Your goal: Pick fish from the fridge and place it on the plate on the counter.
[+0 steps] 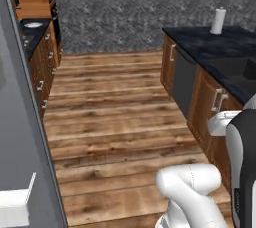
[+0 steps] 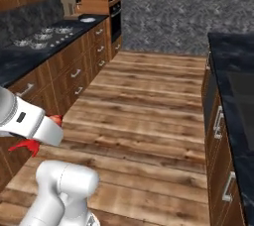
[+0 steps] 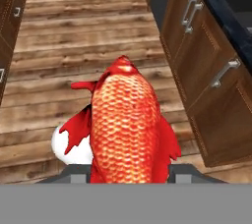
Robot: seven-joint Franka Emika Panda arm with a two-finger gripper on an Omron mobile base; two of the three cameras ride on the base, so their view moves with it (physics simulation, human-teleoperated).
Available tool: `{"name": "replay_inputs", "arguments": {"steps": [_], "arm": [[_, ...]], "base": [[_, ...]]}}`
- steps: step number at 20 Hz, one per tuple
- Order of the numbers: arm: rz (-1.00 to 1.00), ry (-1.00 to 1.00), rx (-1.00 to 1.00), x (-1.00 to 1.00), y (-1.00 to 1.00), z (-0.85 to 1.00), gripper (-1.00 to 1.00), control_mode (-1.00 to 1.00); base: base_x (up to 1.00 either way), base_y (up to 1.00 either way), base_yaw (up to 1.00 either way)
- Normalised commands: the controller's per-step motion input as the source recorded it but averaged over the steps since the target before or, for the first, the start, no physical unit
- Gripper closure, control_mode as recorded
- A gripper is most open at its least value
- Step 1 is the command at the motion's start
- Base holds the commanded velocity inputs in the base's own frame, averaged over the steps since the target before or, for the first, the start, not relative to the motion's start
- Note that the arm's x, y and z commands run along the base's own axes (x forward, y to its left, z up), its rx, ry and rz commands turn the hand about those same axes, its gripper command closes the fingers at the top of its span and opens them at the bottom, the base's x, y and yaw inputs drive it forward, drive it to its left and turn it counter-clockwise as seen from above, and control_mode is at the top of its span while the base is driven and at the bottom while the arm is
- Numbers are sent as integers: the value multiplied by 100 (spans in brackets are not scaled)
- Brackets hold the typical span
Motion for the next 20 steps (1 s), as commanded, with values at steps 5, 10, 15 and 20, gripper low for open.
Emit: {"name": "replay_inputs", "arguments": {"steps": [5,10,15,20], "arm": [[0,0,0,0,0,0,100,100],[0,0,0,0,0,0,100,100],[0,0,0,0,0,0,100,100],[0,0,0,0,0,0,100,100]], "base": [[100,-9,11],[100,0,7],[100,0,6],[100,0,6]]}}
